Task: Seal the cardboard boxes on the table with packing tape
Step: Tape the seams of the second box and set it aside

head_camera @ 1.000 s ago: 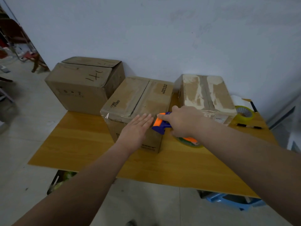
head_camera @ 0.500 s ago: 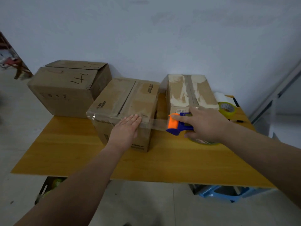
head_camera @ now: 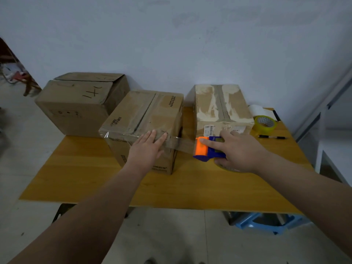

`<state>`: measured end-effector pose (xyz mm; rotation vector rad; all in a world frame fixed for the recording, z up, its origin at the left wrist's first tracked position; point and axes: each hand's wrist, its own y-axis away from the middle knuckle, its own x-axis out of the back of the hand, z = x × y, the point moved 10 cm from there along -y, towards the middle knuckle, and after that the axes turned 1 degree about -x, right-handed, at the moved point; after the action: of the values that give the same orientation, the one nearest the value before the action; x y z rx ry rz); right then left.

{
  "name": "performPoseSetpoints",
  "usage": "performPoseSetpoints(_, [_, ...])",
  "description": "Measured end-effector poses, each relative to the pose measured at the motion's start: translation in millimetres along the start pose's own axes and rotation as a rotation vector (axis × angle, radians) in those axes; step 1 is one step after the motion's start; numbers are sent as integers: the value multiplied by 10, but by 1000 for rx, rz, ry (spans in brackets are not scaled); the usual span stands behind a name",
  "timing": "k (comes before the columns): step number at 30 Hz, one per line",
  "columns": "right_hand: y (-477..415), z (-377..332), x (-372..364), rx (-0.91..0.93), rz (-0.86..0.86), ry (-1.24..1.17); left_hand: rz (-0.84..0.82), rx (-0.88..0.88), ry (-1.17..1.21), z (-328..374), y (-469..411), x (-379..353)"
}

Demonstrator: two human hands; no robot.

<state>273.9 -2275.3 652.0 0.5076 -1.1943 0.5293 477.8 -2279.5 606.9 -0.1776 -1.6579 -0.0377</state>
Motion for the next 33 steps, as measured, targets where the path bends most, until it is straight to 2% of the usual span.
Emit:
performPoseSetpoints(4, [-86, -28, -22, -52, -44, -25, 26, 8, 18, 26, -2, 29])
performPoseSetpoints(11, [-403, -252, -242, -90, -244, -35, 69, -66, 131, 238, -137, 66])
performPoseSetpoints(17, [-659, -477, -305, -73, -286, -84, 68, -38, 131, 68, -169, -3])
performPoseSetpoints(26, [-845, -608, -482, -84, -327, -162, 167, -32, 84, 39, -164, -55])
performPoseSetpoints(29, [-918, -622, -479, -115, -405, -186, 250, -26, 129, 28, -145, -40])
performPoseSetpoints(33, [-1006, -655, -453, -116, -503, -192, 275, -3, 160, 17, -147, -37])
